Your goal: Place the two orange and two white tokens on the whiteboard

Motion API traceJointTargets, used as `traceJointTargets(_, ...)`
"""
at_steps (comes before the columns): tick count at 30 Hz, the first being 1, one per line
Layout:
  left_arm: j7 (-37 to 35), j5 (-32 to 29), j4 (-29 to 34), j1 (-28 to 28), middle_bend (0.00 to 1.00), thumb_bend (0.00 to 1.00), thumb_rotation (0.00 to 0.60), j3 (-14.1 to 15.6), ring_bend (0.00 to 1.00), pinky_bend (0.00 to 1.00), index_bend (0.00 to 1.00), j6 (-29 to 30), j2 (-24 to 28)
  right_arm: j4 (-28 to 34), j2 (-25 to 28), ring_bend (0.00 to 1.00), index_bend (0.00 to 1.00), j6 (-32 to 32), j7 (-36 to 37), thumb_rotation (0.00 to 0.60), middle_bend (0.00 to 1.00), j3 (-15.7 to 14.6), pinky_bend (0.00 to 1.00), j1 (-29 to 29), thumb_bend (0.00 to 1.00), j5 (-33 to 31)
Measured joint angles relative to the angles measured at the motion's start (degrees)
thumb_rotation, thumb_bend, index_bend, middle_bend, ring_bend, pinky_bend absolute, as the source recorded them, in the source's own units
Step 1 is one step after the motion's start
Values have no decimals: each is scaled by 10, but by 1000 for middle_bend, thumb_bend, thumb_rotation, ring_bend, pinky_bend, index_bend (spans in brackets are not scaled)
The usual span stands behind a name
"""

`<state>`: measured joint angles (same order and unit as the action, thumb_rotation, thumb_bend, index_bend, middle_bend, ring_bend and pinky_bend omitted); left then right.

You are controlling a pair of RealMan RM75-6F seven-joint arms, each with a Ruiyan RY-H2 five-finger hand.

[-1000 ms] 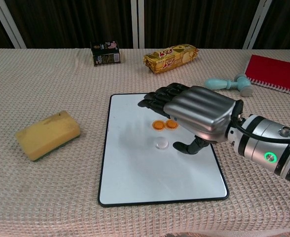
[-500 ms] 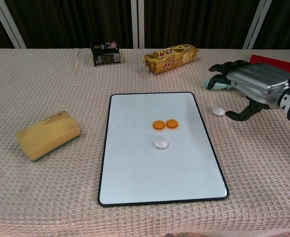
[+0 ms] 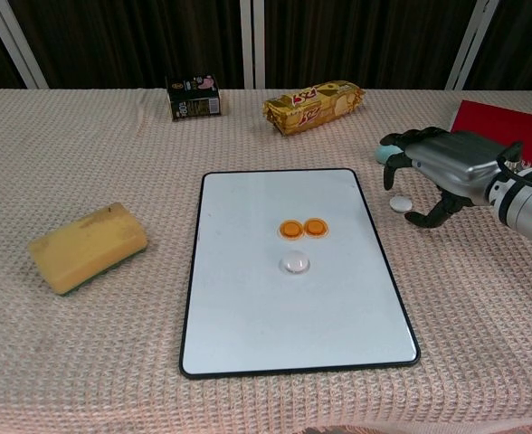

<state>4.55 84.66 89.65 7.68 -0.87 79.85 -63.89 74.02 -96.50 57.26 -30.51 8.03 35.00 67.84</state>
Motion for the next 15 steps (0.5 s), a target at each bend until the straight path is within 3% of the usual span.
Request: traceJointTargets(15, 0, -1, 0, 0, 38, 94, 481, -1, 0, 95, 83, 1, 0, -16, -13, 0, 452, 1, -17, 600, 18, 1, 0, 7, 368, -17)
